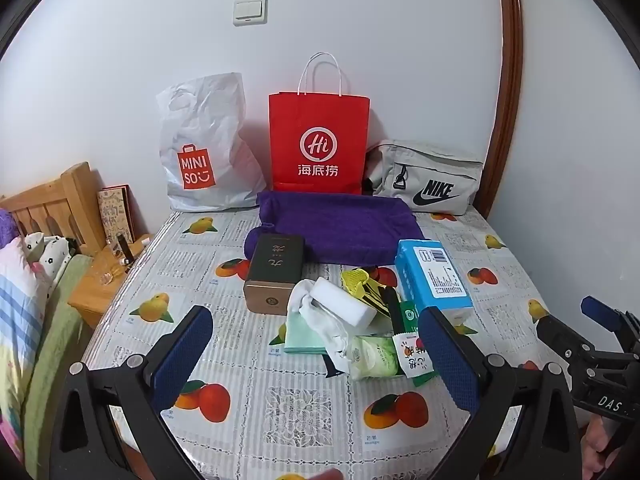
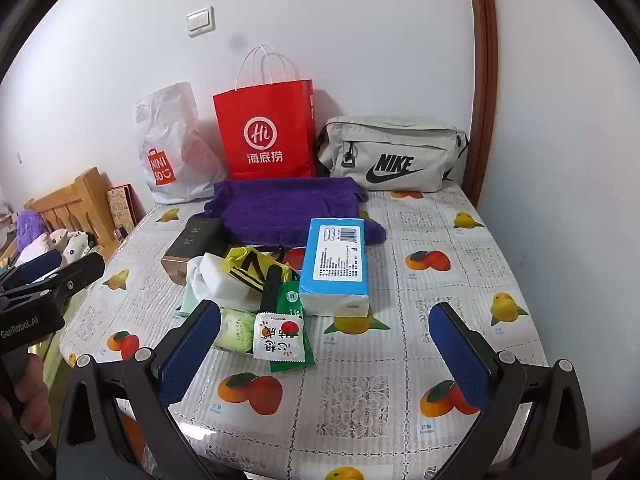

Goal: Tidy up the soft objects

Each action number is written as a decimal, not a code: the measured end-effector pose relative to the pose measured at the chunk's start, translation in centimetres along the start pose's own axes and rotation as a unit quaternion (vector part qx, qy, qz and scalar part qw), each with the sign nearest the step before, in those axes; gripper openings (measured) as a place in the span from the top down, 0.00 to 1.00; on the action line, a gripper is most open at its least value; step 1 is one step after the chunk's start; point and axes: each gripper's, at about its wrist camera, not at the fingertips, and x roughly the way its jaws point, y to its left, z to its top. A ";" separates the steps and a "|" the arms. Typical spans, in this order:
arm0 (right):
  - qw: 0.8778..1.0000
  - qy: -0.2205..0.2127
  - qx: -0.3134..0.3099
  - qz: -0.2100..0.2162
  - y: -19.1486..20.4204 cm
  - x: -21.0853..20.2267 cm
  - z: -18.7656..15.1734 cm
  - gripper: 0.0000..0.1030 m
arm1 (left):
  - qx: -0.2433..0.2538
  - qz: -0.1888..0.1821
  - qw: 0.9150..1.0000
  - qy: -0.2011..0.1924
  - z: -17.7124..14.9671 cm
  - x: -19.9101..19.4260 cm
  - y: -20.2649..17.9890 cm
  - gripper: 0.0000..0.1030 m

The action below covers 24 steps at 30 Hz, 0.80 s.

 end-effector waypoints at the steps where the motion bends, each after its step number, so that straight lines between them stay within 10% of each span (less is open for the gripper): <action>1: 1.000 -0.001 0.001 0.001 0.0 0.0 0.0 0.01 | 0.001 0.001 1.000 0.000 0.0 0.0 0.1 0.00; 24: 1.000 -0.001 -0.020 0.001 1.2 -0.9 0.1 0.01 | 0.004 0.005 1.000 -0.002 0.6 -0.8 0.1 0.00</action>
